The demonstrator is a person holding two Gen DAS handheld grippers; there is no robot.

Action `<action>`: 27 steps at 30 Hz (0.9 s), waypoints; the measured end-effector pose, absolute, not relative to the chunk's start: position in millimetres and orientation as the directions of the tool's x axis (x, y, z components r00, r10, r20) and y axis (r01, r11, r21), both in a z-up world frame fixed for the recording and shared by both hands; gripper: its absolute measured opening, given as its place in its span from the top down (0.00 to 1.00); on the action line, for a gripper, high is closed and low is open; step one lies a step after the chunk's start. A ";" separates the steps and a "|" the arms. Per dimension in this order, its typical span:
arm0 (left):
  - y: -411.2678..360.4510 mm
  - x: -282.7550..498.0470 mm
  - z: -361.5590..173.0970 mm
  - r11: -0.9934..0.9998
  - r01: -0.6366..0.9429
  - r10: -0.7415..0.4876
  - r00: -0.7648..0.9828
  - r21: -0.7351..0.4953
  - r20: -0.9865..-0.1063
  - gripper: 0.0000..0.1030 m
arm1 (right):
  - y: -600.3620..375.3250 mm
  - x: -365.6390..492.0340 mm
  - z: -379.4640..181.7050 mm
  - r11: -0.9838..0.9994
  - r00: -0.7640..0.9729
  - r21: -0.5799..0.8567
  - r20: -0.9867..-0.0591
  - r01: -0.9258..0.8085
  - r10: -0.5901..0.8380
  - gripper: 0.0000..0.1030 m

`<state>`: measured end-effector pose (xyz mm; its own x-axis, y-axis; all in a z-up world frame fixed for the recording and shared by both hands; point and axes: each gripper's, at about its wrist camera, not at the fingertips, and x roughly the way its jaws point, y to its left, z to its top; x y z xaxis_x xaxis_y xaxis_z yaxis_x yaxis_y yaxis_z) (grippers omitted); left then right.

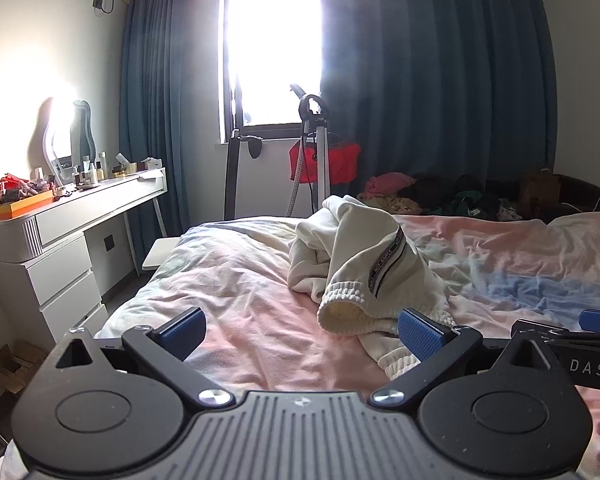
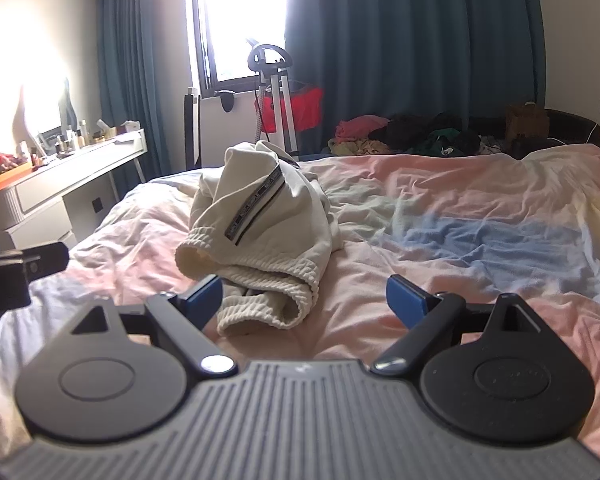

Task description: Fold clothes

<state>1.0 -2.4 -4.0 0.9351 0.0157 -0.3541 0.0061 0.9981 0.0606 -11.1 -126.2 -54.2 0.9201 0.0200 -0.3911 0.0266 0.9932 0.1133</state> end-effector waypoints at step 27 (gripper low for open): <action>7.5 28.8 -24.6 1.000 0.008 0.003 0.916 0.026 -0.400 0.00 | -132.3 4.9 -38.3 0.986 0.920 0.156 -0.391 0.062 0.004 0.13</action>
<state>28.8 7.5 -24.6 0.9165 0.0033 -0.4001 0.0076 0.9996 0.0257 4.9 -132.3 -38.3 0.9204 0.0042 -0.3910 0.0617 0.9859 0.1558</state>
